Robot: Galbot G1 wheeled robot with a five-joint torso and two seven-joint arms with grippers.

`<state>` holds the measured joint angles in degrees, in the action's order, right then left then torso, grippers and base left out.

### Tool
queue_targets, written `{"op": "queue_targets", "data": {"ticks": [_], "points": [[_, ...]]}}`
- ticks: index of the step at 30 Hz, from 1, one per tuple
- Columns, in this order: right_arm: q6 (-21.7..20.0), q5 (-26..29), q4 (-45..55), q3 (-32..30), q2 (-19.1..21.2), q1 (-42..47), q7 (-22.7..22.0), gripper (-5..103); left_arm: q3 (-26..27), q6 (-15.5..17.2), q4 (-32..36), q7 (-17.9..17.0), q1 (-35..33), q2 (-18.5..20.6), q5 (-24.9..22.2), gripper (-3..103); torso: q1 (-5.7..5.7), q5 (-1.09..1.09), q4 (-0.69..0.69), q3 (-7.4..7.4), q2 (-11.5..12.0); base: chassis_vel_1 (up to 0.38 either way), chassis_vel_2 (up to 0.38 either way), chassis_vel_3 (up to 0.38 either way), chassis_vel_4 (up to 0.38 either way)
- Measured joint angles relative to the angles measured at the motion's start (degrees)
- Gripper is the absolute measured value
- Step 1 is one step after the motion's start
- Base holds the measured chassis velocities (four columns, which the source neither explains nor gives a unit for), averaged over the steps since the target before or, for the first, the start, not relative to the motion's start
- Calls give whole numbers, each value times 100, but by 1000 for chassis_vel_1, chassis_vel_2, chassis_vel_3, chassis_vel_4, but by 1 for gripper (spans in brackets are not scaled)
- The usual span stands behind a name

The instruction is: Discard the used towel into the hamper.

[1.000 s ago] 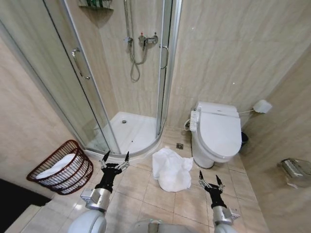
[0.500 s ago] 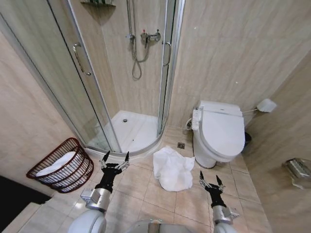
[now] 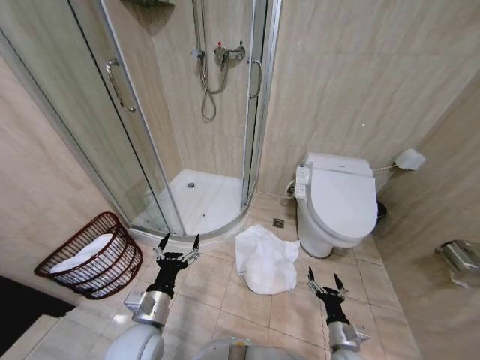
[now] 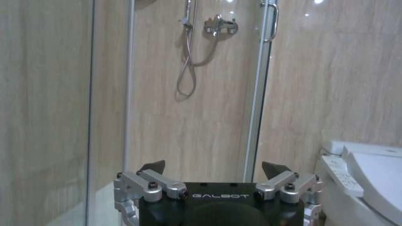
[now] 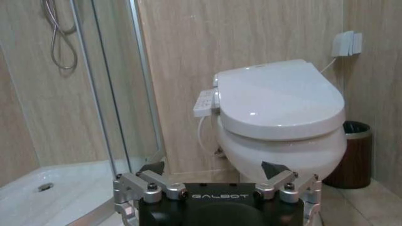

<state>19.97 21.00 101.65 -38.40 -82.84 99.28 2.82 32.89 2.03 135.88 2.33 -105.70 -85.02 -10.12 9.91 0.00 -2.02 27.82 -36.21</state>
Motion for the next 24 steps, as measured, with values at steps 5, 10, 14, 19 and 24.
{"op": "queue_targets", "data": {"ticks": [5,10,14,19,24], "points": [[19,4,25,-19,19,23,4,100,0,0,0,0,0,0,0,100,-54,0,0,-74,128,0,0,0,0],[31,-5,43,-18,11,39,6,100,0,0,0,0,0,0,0,100,-104,0,0,-135,238,0,0,0,0],[43,-20,44,-12,4,42,14,100,0,0,0,0,0,0,0,100,-137,0,0,-177,312,0,0,0,0],[64,-39,28,-7,0,28,19,100,0,0,0,0,0,0,0,100,-194,0,0,-262,455,0,0,0,0],[137,-63,-30,-14,1,5,16,100,0,0,0,0,0,0,0,100,-237,0,0,-333,569,0,0,0,0]]}}
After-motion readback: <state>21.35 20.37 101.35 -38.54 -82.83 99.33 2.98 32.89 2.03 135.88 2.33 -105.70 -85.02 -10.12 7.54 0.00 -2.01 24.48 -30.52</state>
